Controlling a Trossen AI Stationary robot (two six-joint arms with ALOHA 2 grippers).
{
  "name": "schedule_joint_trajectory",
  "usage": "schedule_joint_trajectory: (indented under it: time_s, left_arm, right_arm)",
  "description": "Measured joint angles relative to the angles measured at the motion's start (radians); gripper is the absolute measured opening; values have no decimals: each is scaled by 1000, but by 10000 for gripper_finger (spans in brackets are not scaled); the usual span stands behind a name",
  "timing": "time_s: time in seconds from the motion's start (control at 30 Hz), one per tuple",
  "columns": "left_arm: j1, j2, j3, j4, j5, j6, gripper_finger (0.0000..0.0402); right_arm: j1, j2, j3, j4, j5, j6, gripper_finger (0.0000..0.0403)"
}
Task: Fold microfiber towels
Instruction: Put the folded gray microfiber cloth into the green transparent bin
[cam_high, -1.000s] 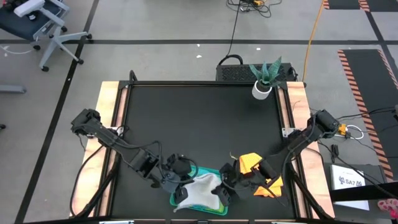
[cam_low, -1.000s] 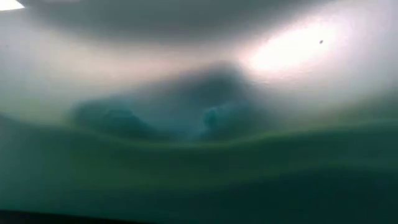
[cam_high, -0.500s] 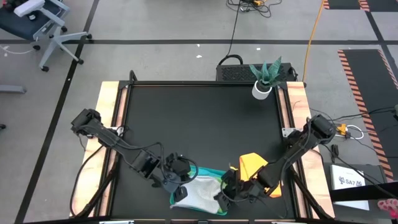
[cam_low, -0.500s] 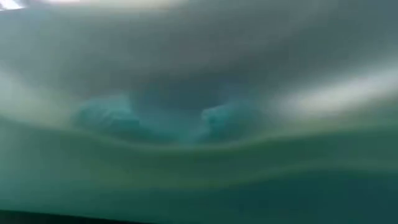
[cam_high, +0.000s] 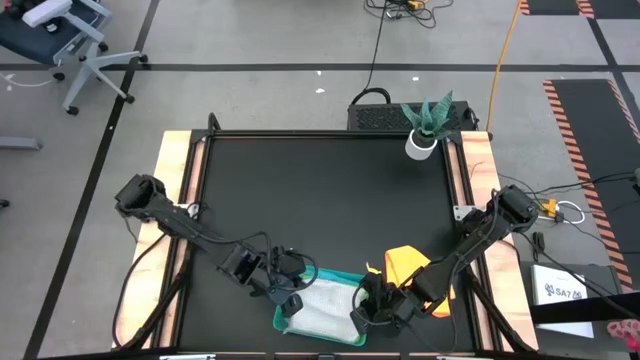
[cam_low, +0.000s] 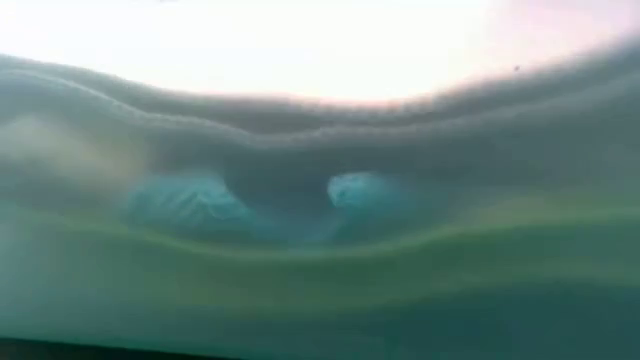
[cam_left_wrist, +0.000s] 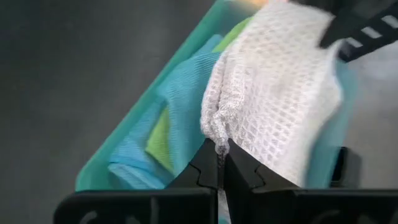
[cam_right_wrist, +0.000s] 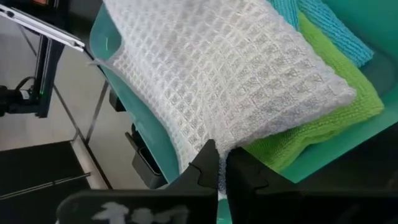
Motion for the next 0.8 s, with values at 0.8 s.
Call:
schedule_joint_trajectory:
  time_s: [0.8]
  left_arm:
    - [72, 8, -70, -80, 26, 112, 84]
  right_arm:
    - [-104, 92, 1, -87, -131, -238, 71]
